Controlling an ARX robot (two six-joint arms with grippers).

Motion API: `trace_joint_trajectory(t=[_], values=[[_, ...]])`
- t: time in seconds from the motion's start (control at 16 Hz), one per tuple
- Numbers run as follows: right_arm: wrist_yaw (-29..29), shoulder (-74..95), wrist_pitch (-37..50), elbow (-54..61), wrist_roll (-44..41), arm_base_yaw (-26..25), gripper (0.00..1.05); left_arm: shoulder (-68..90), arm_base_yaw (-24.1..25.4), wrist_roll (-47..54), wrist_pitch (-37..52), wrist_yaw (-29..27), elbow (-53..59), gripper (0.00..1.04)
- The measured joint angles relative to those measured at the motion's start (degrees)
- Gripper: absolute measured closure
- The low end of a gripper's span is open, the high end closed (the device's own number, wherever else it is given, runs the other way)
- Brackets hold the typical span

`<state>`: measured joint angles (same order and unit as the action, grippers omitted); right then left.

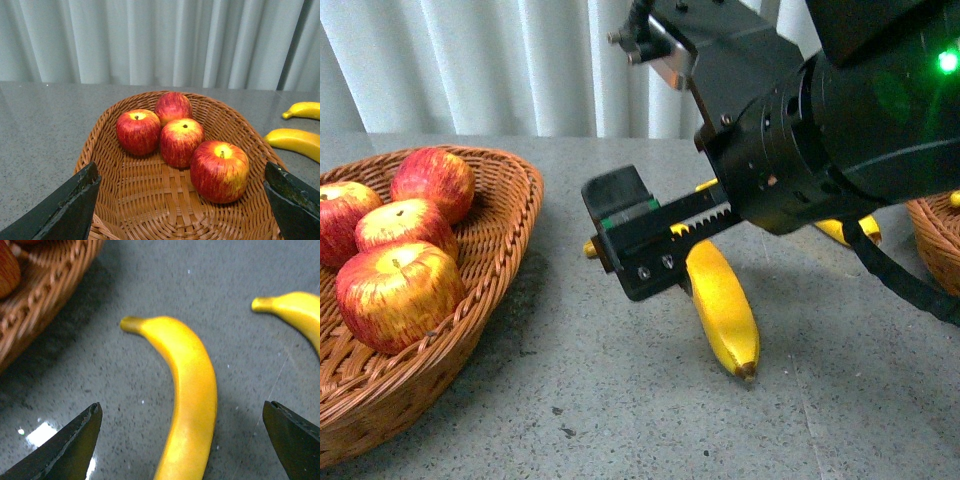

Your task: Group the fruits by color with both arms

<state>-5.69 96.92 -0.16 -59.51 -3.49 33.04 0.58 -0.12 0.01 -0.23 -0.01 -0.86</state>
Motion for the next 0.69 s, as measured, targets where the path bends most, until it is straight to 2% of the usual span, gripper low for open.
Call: trace_joint_trajectory(t=[0.12, 0.69], values=[[-0.5, 2.3, -5.1, -0.8, 0.9, 0.0, 0.07, 0.0, 0.0, 0.0, 0.0, 0.0, 0.0, 0.07], [-2.4, 10.1, -9.3, -7.8, 3.1, -0.8, 0.07, 0.0, 0.0, 0.0, 0.0, 0.0, 0.0, 0.07]])
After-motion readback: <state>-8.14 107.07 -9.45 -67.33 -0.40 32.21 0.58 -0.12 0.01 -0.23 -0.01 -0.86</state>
